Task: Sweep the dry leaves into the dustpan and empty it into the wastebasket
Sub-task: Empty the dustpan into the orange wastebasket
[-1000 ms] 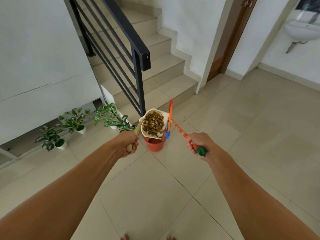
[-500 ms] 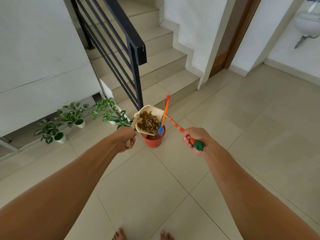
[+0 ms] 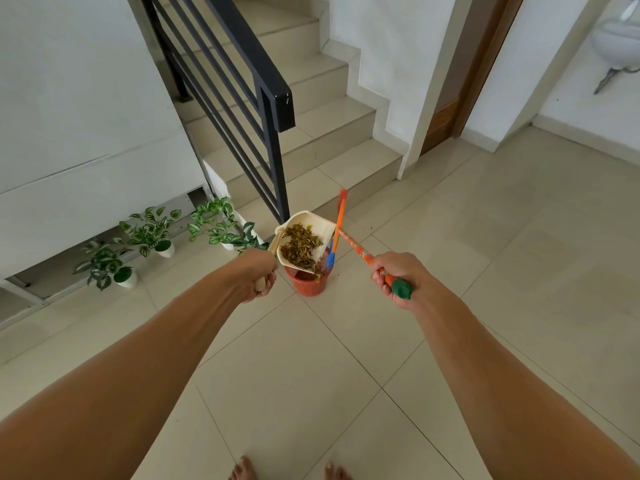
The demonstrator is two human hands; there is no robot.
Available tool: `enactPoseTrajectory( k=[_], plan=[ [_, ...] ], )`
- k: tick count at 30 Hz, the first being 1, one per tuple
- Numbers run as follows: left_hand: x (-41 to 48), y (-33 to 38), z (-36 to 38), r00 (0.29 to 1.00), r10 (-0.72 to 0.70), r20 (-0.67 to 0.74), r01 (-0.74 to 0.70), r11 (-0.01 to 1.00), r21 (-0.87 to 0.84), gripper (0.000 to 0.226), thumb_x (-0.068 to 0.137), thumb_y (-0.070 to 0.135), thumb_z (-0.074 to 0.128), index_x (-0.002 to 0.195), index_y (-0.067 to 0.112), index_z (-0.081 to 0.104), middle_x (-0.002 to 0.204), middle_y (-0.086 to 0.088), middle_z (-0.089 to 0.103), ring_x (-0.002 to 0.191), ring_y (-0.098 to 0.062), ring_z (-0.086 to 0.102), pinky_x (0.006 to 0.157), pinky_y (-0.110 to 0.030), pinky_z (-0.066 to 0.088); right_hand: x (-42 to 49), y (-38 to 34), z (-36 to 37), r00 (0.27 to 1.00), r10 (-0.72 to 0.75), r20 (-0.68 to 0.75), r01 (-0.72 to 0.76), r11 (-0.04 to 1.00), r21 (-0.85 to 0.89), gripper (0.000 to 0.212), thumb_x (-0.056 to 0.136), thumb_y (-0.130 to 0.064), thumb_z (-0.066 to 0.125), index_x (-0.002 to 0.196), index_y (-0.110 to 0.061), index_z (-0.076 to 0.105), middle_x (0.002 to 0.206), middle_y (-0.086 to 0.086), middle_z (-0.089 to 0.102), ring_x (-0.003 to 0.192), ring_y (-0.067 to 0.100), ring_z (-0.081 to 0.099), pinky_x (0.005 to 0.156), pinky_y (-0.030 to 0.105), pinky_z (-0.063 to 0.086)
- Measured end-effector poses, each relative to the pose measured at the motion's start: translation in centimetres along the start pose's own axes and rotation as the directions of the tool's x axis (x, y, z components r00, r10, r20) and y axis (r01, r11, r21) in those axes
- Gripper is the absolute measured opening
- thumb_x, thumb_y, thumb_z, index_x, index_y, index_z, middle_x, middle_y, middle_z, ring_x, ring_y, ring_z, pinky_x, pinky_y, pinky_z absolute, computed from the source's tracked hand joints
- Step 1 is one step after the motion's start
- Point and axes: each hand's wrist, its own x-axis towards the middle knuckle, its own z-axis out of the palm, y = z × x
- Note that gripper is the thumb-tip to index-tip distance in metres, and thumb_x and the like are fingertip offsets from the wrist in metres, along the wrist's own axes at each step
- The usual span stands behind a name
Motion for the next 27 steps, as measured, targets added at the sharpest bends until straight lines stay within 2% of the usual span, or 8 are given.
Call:
enactPoseTrajectory(
  k=[6,12,15,19,27],
  plan=[
    [0.3,-0.4,0.9,1.000,0.010,0.002,-0.010,0.999,0.031,0.009,0.101,0.003,0.042,0.102,0.006,0.050,0.064,-0.002,0.045,0.039,-0.004,0.040,0.035,-0.012,0.031,-0.3,0.5,0.5,1.000,-0.007,-0.010,0.007,1.000,0.009,0.024,0.087,0.005,0.045,0.105,0.000,0.059,0.063,0.006,0.047,0.035,0.006,0.042,0.033,0.013,0.033],
    [0.5,-0.7,1.2,1.000,0.025,-0.014,-0.023,0.997,0.071,0.013,0.100,0.003,0.041,0.111,0.004,0.049,0.065,-0.003,0.045,0.047,-0.008,0.038,0.036,-0.015,0.028,-0.5,0.6,0.6,1.000,-0.011,-0.004,0.011,1.000,0.017,0.034,0.088,0.004,0.047,0.120,0.007,0.060,0.068,0.008,0.052,0.039,0.006,0.045,0.034,0.014,0.036],
    [0.5,-0.6,1.5,0.999,0.022,-0.028,-0.021,0.998,0.066,0.019,0.100,0.003,0.041,0.116,0.006,0.050,0.068,-0.004,0.046,0.047,-0.008,0.039,0.034,-0.012,0.029,-0.4,0.6,0.7,1.000,-0.020,0.000,0.020,1.000,0.012,0.035,0.087,0.004,0.047,0.120,0.008,0.060,0.067,0.008,0.052,0.040,0.007,0.045,0.034,0.015,0.036],
    [0.4,-0.7,1.9,0.998,0.033,-0.052,-0.029,0.997,0.075,0.034,0.100,0.004,0.040,0.133,0.002,0.049,0.072,-0.004,0.046,0.051,-0.008,0.040,0.033,-0.011,0.030,-0.3,0.6,0.7,1.000,-0.017,0.008,0.017,1.000,0.013,0.035,0.087,0.005,0.047,0.120,0.007,0.060,0.067,0.008,0.052,0.042,0.007,0.046,0.035,0.016,0.037],
    [-0.3,-1.4,2.5,0.997,0.041,-0.066,-0.033,0.993,0.115,0.035,0.100,0.005,0.041,0.134,-0.001,0.047,0.072,-0.005,0.046,0.053,-0.009,0.041,0.032,-0.013,0.030,0.5,0.8,1.0,0.999,-0.032,-0.006,0.032,0.999,0.010,0.034,0.088,0.005,0.049,0.119,0.005,0.061,0.066,0.007,0.050,0.041,0.008,0.045,0.033,0.016,0.036]
  ],
)
